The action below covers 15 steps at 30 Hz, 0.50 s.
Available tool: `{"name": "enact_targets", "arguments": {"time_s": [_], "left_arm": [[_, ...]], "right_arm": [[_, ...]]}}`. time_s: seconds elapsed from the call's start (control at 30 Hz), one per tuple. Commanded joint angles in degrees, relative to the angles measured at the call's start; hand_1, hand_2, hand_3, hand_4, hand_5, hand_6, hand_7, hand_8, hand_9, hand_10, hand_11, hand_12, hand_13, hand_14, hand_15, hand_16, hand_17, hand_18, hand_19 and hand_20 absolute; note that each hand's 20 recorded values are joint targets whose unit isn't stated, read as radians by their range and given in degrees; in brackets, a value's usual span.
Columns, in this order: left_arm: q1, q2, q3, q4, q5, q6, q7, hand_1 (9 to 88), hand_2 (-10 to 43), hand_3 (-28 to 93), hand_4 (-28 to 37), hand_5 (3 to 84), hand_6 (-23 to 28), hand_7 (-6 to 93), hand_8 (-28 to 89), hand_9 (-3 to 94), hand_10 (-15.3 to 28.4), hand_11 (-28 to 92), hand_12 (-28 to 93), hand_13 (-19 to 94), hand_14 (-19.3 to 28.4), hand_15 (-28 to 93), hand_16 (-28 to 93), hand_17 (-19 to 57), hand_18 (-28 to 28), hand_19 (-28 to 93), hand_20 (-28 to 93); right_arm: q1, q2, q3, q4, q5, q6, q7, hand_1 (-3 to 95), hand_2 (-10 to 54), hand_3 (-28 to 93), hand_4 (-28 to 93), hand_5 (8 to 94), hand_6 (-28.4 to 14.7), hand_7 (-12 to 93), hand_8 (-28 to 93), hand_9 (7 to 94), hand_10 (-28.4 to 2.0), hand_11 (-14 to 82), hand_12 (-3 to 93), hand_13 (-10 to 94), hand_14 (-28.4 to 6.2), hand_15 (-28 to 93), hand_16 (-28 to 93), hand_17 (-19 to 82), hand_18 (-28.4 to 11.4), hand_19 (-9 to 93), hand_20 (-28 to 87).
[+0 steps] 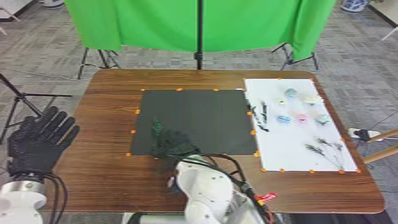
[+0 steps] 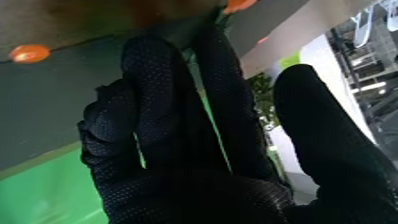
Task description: Arrange flowers
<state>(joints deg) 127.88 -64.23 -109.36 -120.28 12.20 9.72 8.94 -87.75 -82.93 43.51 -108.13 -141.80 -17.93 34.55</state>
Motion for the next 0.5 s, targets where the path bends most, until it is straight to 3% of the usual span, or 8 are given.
{"name": "enact_targets", "arguments": {"time_s": [0.03,0.13,0.2,0.33,0.5], "left_arm": [[2.4,-2.92,-1.39,-0.55,0.79,-1.77,0.33,28.5,16.9,74,-28.3,47.3,8.5,17.7,-10,39.4,15.3,24,12,31,16.6,47,-7,-6.2,16.1,41,15],[1.6,-3.92,-0.90,-0.47,2.35,-2.13,-0.02,28.5,16.9,74,-28.3,47.1,8.4,17.8,-10,39.3,15.3,24,12,31,16.6,47,-7,-6.2,16.1,41,15],[0.4,-4.42,0.02,0.02,1.92,-2.58,-0.09,28.5,16.9,74,-28.3,47.0,8.5,17.8,-10,39.2,15.2,24,12,31,16.6,47,-7,-6.2,16.1,40,15],[0.8,-5.13,0.46,-0.34,2.21,-2.79,-0.16,28.4,16.9,74,-28.3,47.1,8.5,17.7,-10,39.2,15.3,24,12,31,16.6,47,-7,-6.2,16.0,40,15],[0.8,-5.20,0.72,-0.29,2.14,-2.46,-0.35,28.4,16.8,74,-28.3,47.0,8.4,17.8,-10,39.2,15.2,24,12,31,16.6,47,-7,-6.2,16.0,40,15]], "right_arm": [[-1.9,7.5,6.9,-9.6,-0.2,9.5,3.6,29.3,5.2,78,-17,74.7,-8.9,23,-8,69.0,-23.9,17.3,16.9,61,-21.5,67,26,37,-28.4,93,40],[-2.1,10.5,13.1,-10.3,0.0,11.1,5.4,30.3,2.2,78,-17,73.6,-9.1,23,-7,68.6,-23.9,17.6,17.4,61,-21.3,67,26,37,-28.4,93,40],[-3.4,12.7,18.2,-11.3,1.2,12.8,9.1,30.8,1.0,78,-18,70.5,-9.7,21,-8,66.9,-24.1,17.8,17.6,60,-21.2,67,26,37,-28.4,93,40],[-7.2,16.8,26.7,-12.1,0.1,15.5,14.2,32.8,-4.7,78,-19,62.8,-11.6,17,-9,56.7,-25.7,16.9,16.3,49,-23.7,65,23,34,-28.4,91,38],[-17.1,18.3,43.0,-16.5,7.4,10.2,18.2,34.4,-9.3,80,-22,57.3,-12.4,18,-10,47.3,-27.3,16.2,15.9,38,-25.9,66,17,30,-28.4,90,39]]}}
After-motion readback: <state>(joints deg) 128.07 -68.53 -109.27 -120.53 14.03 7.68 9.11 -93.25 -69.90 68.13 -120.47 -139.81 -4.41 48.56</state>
